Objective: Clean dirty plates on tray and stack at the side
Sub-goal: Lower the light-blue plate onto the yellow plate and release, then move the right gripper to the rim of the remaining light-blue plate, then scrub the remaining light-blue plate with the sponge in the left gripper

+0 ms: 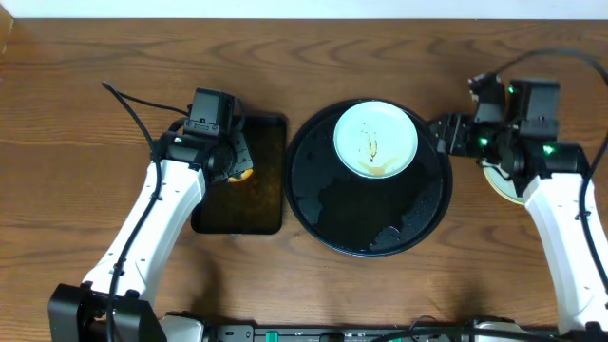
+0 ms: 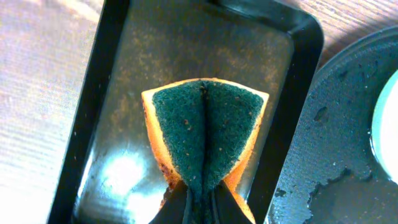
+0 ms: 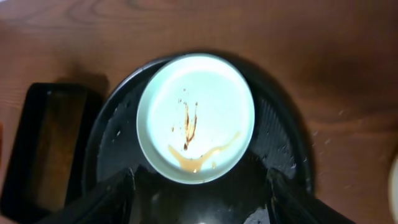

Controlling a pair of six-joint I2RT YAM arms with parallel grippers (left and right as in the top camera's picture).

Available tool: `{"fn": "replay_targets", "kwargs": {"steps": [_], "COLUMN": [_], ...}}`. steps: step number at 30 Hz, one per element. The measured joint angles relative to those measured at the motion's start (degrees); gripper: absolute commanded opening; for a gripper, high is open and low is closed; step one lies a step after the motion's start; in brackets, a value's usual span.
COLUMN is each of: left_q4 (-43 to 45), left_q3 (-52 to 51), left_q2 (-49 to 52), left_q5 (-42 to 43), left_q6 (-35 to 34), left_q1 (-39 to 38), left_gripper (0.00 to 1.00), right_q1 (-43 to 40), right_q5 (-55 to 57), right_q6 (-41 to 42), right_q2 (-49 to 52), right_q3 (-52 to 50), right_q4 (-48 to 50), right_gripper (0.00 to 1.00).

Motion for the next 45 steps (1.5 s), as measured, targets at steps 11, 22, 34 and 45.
{"fn": "replay_targets", "kwargs": {"steps": [11,22,34,45], "left_q4": [0.26,0.26,1.03,6.47], "left_q3": [0.00,0.00,0.00,0.00], "left_q2": [1.44,1.73,1.73,1.95], "left_q5": [0.26,0.48,4.20,8.90], "left_q6": [10.80,12.11,12.22,11.80], "left_q1": [0.00,0.00,-0.79,-9.55], "left_gripper": [0.08,0.08,0.08,0.08], "right_q1": [4.24,4.24,8.24,12.61], "right_q5": [5.99,7.87,7.91,7.63], "right_q6": [0.92,5.62,8.46,8.68], "right_q2": [13.73,26.88,31.89,31.89], "right_q3": [2.84,2.84,2.97,3.61], "right_q4": [-1.16,4.24,2.21,-3.13], "right_gripper": [0.50,0.36,0.01,0.01]}}
